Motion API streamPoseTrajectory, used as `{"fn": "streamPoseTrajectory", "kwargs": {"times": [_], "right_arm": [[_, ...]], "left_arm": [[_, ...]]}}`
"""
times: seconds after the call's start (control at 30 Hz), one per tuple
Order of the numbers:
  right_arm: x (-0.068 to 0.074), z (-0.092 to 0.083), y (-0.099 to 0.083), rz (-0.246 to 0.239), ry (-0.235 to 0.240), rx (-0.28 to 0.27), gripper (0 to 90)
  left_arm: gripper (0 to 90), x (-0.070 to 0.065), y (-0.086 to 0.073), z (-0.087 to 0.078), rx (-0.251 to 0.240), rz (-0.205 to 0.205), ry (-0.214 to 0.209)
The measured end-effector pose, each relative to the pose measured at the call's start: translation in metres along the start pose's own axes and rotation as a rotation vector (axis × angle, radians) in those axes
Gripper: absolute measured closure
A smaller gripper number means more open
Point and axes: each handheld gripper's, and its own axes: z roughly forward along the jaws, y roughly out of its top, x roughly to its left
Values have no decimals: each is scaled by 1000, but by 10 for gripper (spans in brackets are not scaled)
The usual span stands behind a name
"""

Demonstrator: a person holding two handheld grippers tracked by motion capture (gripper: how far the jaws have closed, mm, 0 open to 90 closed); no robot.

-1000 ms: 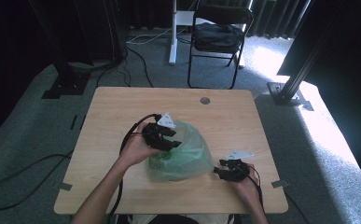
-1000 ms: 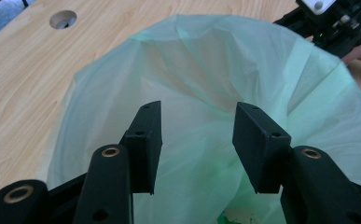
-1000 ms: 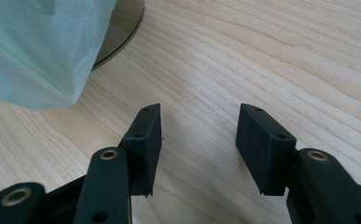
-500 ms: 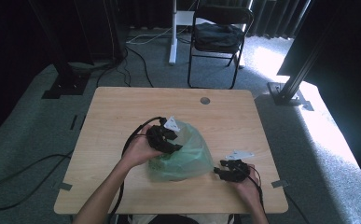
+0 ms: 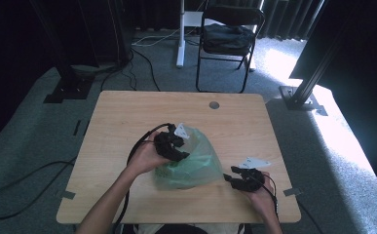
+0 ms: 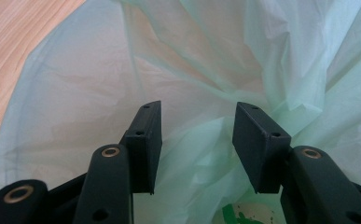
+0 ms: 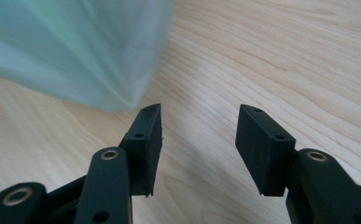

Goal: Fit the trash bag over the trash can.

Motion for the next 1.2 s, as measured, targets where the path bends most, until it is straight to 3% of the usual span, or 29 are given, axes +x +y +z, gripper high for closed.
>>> {"fn": "streamPoseTrajectory", "kwargs": {"times": [0.3, 1.2], "right_arm": [[5, -2, 1, -23, 20, -1, 503], [2, 1, -3, -9, 18, 15, 503]], "left_arm": [[529, -3, 3, 7, 43, 28, 12], [518, -10, 9, 25, 143, 70, 22]]}}
